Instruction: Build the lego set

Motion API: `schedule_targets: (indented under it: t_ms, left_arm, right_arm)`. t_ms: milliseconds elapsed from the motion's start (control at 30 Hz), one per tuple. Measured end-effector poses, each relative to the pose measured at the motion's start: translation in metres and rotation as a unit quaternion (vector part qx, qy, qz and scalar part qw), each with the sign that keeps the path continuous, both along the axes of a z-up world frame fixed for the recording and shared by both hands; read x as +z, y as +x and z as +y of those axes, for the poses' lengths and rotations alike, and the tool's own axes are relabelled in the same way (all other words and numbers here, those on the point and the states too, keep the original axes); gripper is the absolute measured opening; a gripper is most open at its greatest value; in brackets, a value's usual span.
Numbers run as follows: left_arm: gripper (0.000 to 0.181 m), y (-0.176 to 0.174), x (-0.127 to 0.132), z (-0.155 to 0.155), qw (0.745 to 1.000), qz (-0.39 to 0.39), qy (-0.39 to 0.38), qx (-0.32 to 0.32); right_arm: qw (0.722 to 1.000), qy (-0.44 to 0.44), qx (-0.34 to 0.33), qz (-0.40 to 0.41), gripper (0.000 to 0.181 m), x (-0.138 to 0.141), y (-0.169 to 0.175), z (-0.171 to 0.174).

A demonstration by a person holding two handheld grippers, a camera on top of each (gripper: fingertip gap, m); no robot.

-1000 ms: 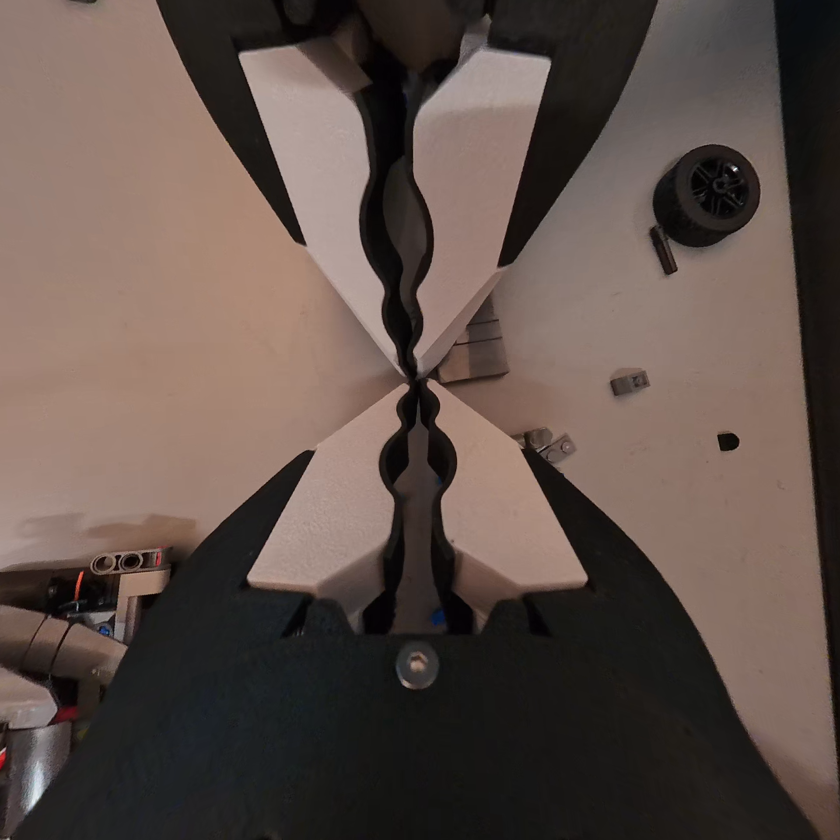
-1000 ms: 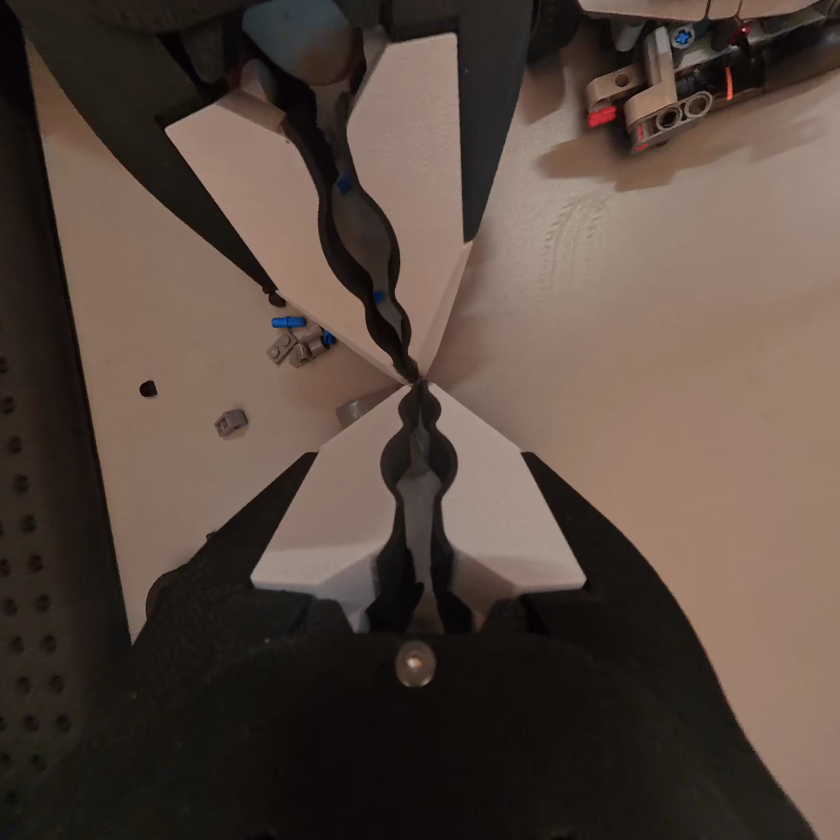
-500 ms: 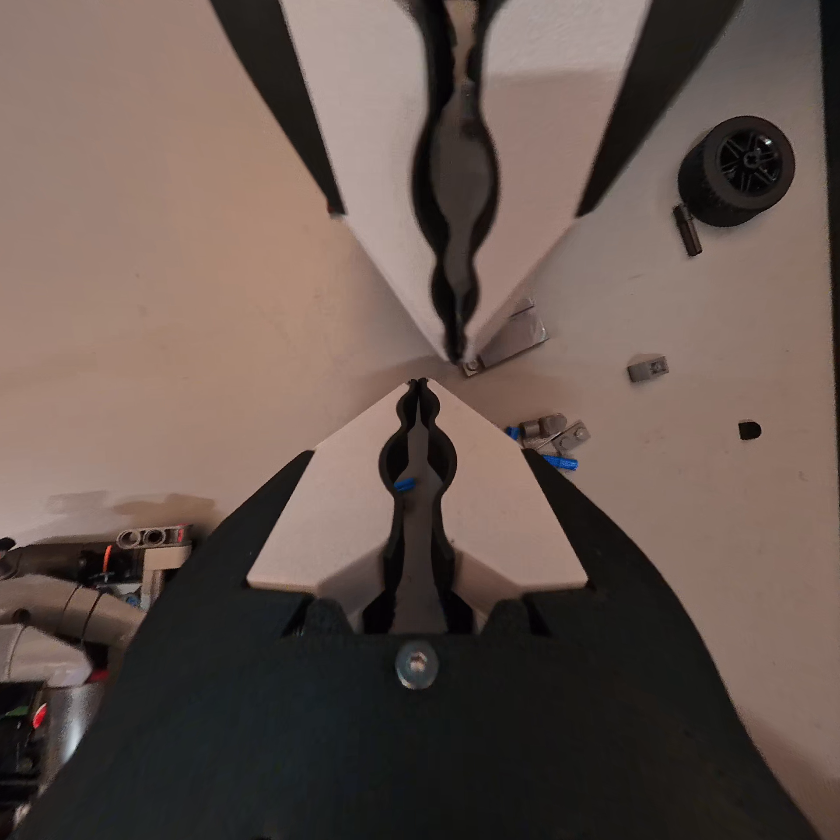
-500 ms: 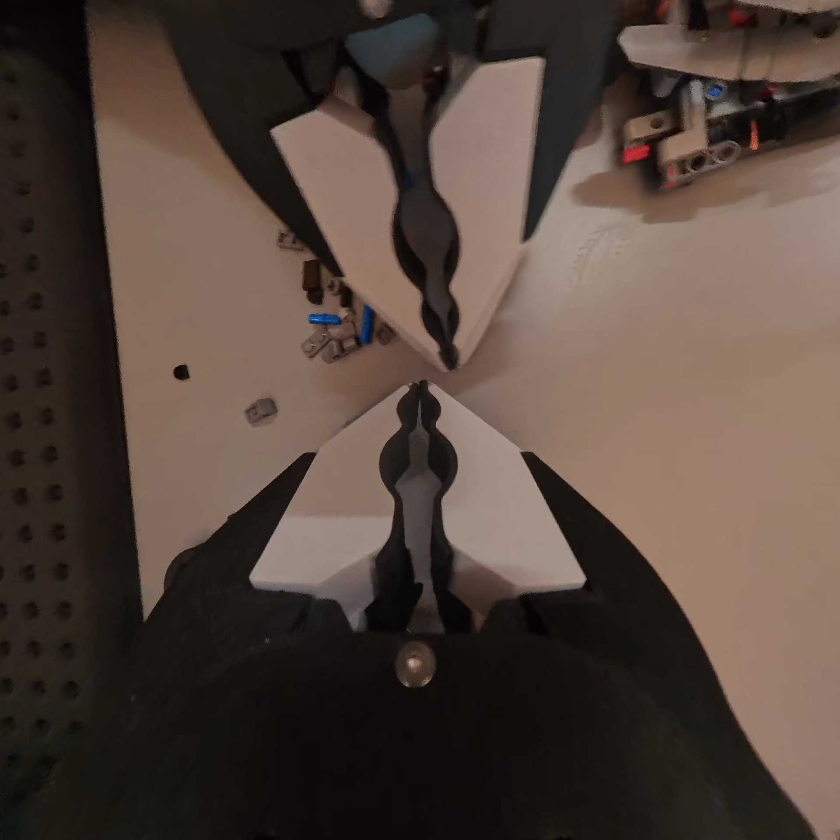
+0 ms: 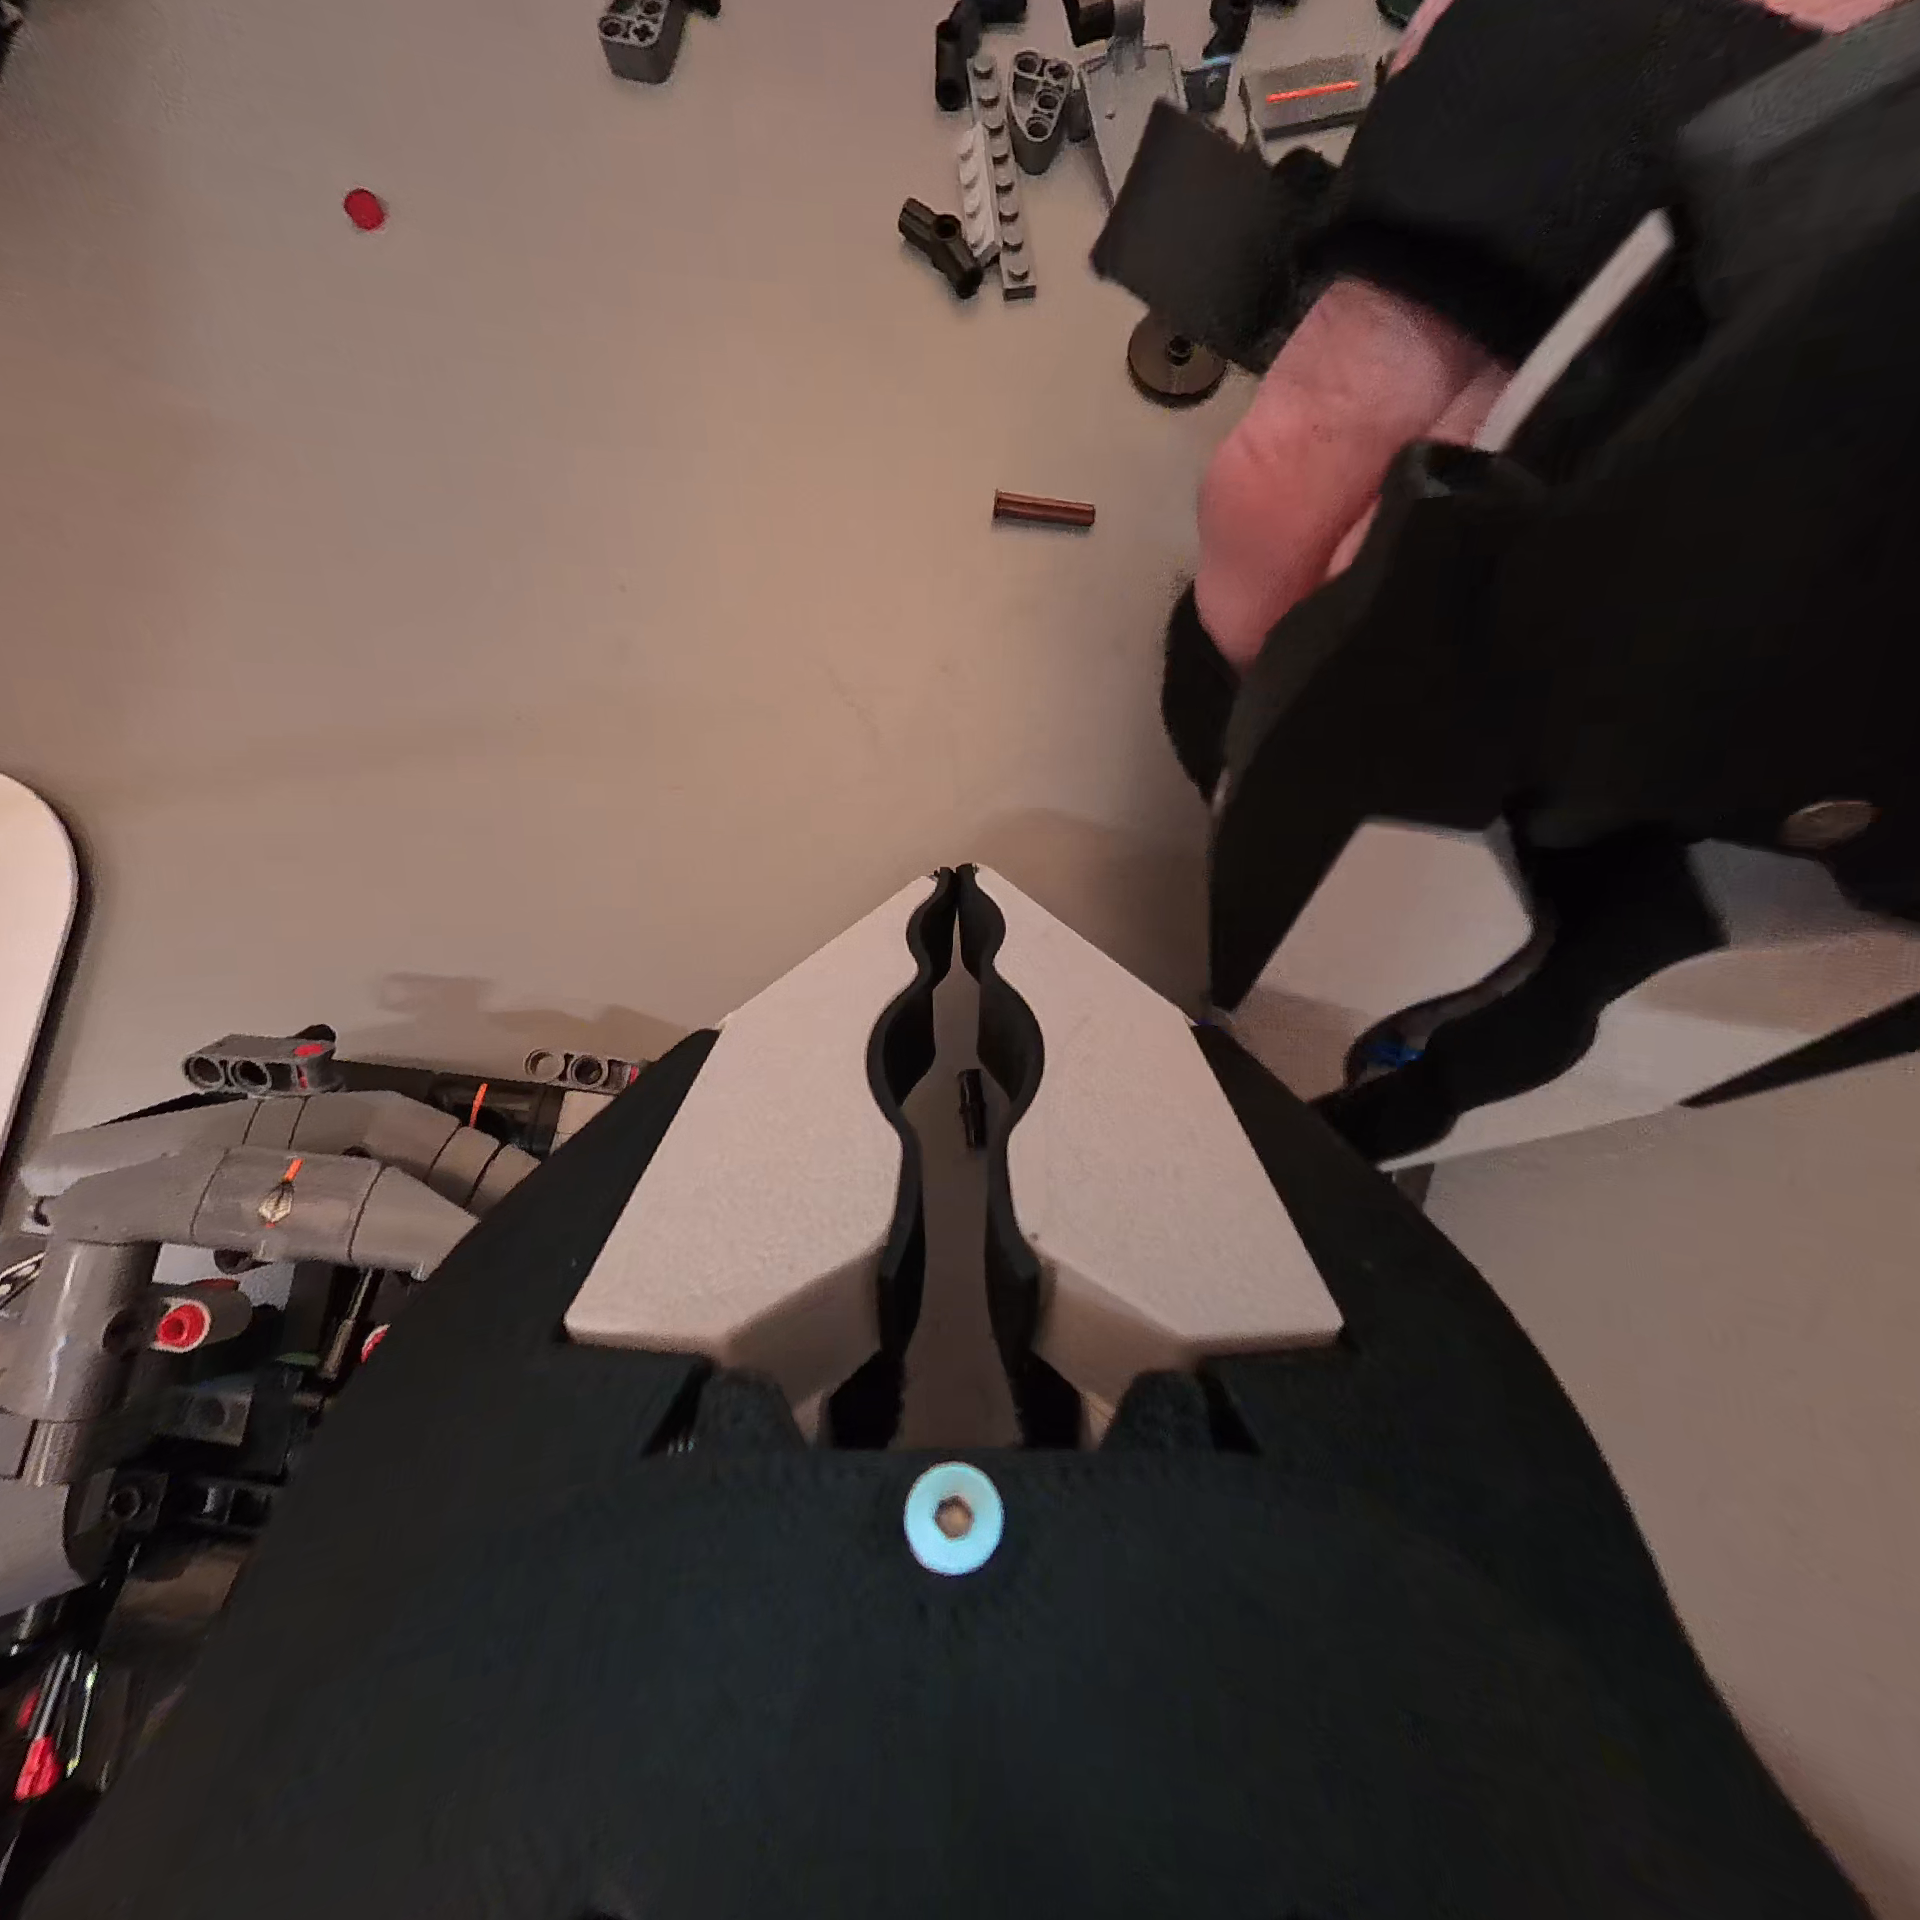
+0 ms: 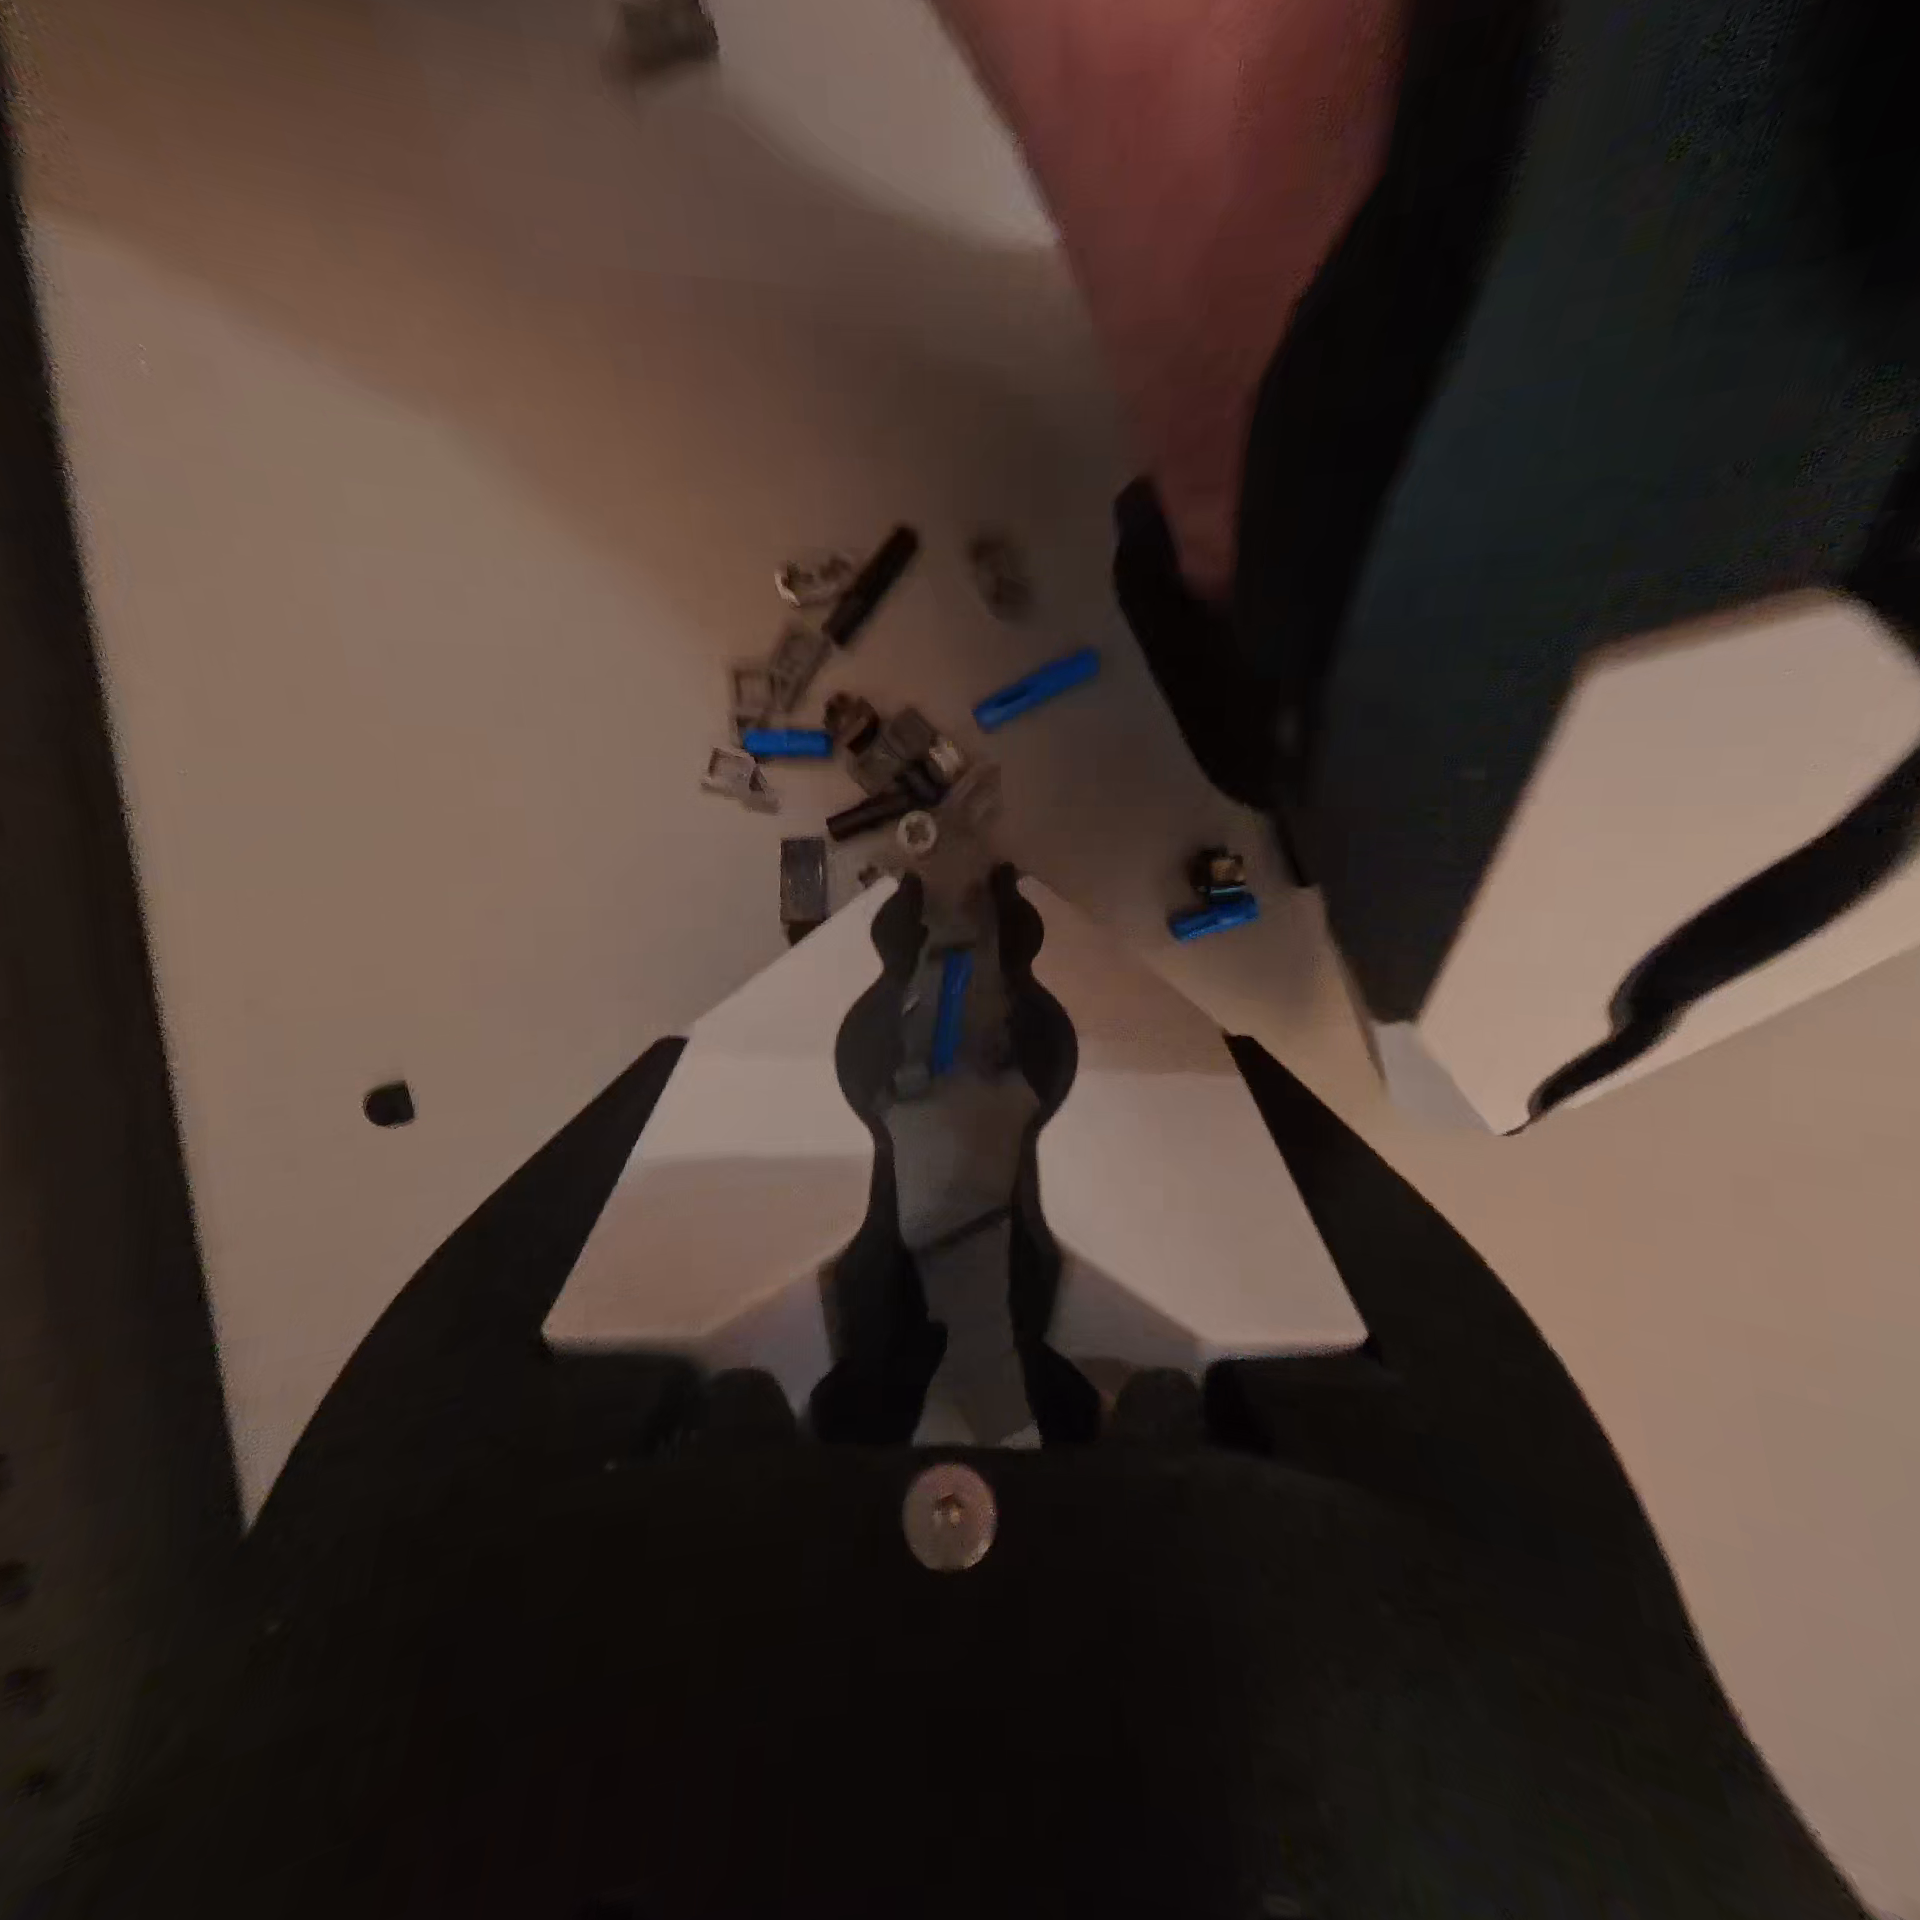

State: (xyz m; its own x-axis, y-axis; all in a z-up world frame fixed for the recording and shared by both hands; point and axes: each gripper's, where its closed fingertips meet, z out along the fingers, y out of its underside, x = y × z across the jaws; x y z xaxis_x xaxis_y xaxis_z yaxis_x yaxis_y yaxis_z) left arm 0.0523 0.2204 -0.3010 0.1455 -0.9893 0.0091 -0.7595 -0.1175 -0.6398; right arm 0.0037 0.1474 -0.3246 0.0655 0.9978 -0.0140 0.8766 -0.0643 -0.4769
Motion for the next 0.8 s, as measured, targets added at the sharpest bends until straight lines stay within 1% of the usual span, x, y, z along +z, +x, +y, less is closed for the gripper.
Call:
schedule_targets:
  t_ms: [33, 133, 300, 433, 500, 633, 700, 800]
  left_arm:
    - [0.000, -0.001, 0.000, 0.001, 1.000, 0.001, 0.003, 0.001]
    - [0.000, -0.002, 0.000, 0.002, 1.000, 0.000, 0.005, 0.002]
    - [0.000, -0.003, -0.002, 0.004, 1.000, 0.000, 0.005, 0.006]
    - [0.000, -0.004, -0.003, 0.006, 1.000, 0.000, 0.004, 0.009]
    - [0.000, -0.004, -0.005, 0.006, 1.000, 0.003, 0.004, 0.009]
    - [0.000, -0.003, -0.006, 0.006, 1.000, 0.004, 0.004, 0.008]
    - [0.000, -0.003, -0.006, 0.006, 1.000, 0.004, 0.005, 0.008]
    - [0.000, -0.003, -0.007, 0.005, 1.000, 0.005, 0.005, 0.007]
  right_arm:
    - [1.000, 0.001, 0.000, 0.008, 0.008, 0.002, -0.001, 0.000]
    - [1.000, -0.003, -0.010, 0.029, 0.008, 0.010, -0.002, 0.004]
    - [0.999, -0.019, -0.031, 0.024, 0.010, 0.013, 0.003, 0.006]
    - [0.997, -0.055, -0.052, 0.017, 0.015, 0.007, 0.007, 0.007]
    - [0.997, -0.057, -0.046, 0.020, 0.015, 0.004, 0.004, 0.005]
    - [0.999, -0.027, -0.032, 0.010, 0.015, -0.001, 0.000, 0.004]
    - [0.999, -0.015, -0.029, 0.009, 0.005, -0.001, 0.001, 0.006]
    - [0.999, -0.021, -0.023, 0.013, 0.005, 0.000, 0.001, 0.005]
